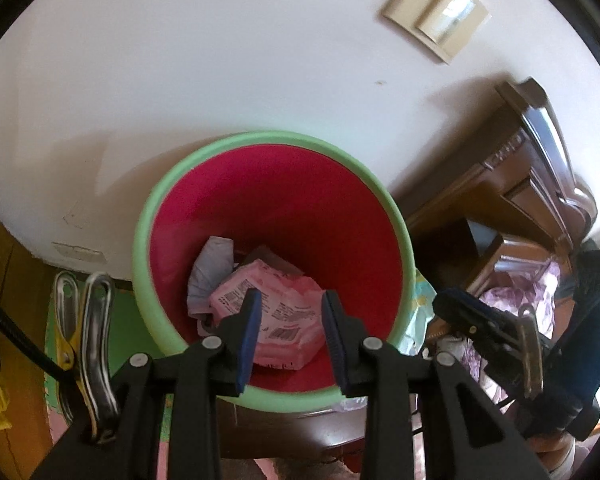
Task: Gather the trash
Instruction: 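Open both tools to drop the pink pack into the bin, then withdraw both open tools from the bin back to the nightstand, then close the right tool on the clear plastic bag while the left tool reaches it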
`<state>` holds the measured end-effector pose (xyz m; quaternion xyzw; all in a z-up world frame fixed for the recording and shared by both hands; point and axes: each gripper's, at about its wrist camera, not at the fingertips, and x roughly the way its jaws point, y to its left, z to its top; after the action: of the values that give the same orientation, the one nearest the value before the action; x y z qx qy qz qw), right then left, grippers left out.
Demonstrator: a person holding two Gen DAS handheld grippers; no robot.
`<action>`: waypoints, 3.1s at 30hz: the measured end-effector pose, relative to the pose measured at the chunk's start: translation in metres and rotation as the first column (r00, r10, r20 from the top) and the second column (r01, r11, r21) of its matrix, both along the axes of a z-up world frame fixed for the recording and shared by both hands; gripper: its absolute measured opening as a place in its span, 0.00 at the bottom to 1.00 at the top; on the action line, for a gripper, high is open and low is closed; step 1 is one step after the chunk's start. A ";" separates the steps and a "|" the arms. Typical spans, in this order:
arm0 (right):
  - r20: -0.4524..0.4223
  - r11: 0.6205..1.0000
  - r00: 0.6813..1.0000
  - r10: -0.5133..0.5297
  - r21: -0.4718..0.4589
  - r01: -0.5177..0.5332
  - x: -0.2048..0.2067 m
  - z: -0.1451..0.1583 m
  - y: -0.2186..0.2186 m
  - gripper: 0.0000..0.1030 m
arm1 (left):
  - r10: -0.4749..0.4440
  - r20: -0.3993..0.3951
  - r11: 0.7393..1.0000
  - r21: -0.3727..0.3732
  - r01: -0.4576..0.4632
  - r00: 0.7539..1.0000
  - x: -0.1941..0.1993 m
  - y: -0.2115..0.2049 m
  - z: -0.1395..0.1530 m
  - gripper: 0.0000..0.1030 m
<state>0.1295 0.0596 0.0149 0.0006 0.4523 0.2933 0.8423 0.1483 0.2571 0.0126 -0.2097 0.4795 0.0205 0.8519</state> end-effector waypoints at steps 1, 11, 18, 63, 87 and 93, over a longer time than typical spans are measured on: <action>-0.003 1.000 1.000 -0.017 0.003 0.017 -0.002 -0.001 -0.005 0.26 | -0.012 0.004 1.000 0.002 0.012 1.000 -0.001 -0.003 0.001 0.30; -0.057 0.990 0.989 -0.137 0.013 0.138 -0.017 -0.016 -0.063 0.27 | -0.034 0.017 0.999 0.013 0.034 0.999 -0.017 -0.031 0.008 0.30; -0.096 0.986 0.982 -0.164 -0.024 0.162 -0.028 -0.036 -0.100 0.27 | -0.012 -0.005 1.000 0.006 0.012 1.000 -0.039 -0.058 0.006 0.30; -0.350 0.975 0.916 -0.198 -0.170 0.146 -0.015 -0.241 -0.142 0.20 | 0.040 -0.267 0.998 -0.031 -0.050 0.963 -0.051 -0.143 -0.173 0.36; -0.508 0.986 0.848 -0.153 -0.130 0.100 -0.097 -0.285 -0.167 0.02 | -0.077 -0.376 0.996 -0.062 0.058 0.923 -0.029 -0.173 -0.250 0.40; -0.515 0.982 0.837 -0.184 -0.128 0.137 -0.100 -0.291 -0.190 0.27 | -0.074 -0.366 0.996 -0.067 0.053 0.928 -0.028 -0.177 -0.261 0.44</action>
<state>0.0291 -0.1306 -0.2760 0.0822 0.6752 0.1905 0.7078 0.1198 0.0806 -0.2483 -0.2102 0.6374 0.0186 0.7411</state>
